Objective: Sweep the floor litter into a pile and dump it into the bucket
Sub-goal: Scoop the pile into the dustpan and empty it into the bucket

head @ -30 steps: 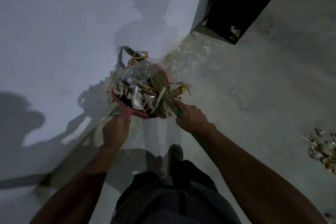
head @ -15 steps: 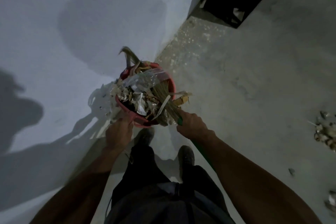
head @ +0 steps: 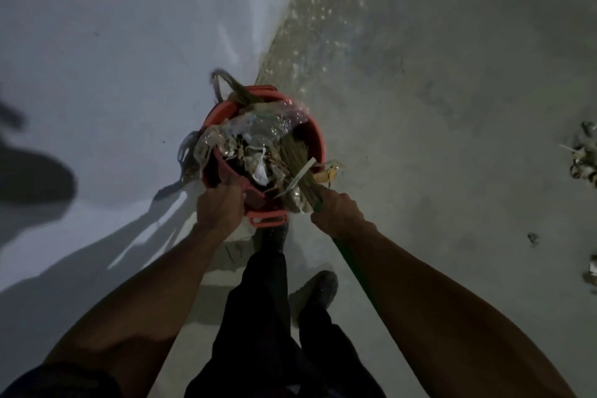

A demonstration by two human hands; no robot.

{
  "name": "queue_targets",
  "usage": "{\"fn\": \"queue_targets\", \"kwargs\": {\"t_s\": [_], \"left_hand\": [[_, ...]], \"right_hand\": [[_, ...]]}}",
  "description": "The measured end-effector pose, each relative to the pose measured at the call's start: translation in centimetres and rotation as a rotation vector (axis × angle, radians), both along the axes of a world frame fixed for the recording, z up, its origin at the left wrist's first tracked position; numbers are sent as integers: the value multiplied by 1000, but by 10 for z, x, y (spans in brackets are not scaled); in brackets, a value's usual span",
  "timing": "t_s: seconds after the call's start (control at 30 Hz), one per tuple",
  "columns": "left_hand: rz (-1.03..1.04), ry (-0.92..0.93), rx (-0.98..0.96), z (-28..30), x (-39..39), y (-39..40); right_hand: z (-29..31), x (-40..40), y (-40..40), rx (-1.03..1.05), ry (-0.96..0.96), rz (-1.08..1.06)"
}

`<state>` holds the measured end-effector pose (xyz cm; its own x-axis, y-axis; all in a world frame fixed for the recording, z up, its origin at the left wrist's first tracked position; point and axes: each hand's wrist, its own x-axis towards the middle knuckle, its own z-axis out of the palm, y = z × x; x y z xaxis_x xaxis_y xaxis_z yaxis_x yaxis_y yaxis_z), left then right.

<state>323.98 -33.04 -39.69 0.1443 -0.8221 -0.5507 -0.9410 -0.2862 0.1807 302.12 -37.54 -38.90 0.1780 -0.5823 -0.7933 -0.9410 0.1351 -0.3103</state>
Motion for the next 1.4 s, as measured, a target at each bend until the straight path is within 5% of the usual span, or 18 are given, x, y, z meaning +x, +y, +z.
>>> {"fn": "queue_targets", "kwargs": {"t_s": [0.6, 0.93, 1.13, 1.4], "left_hand": [[-278, -233, 107, -114, -15, -78], [-235, -204, 177, -50, -3, -55], [-204, -222, 44, -17, 2, -34], [-151, -114, 146, -47, -16, -62]], "right_hand": [[-114, 13, -39, -13, 49, -20], [-38, -32, -15, -36, 68, -31], [8, -48, 11, 32, -41, -137], [-36, 1, 35, 52, -43, -55]]}}
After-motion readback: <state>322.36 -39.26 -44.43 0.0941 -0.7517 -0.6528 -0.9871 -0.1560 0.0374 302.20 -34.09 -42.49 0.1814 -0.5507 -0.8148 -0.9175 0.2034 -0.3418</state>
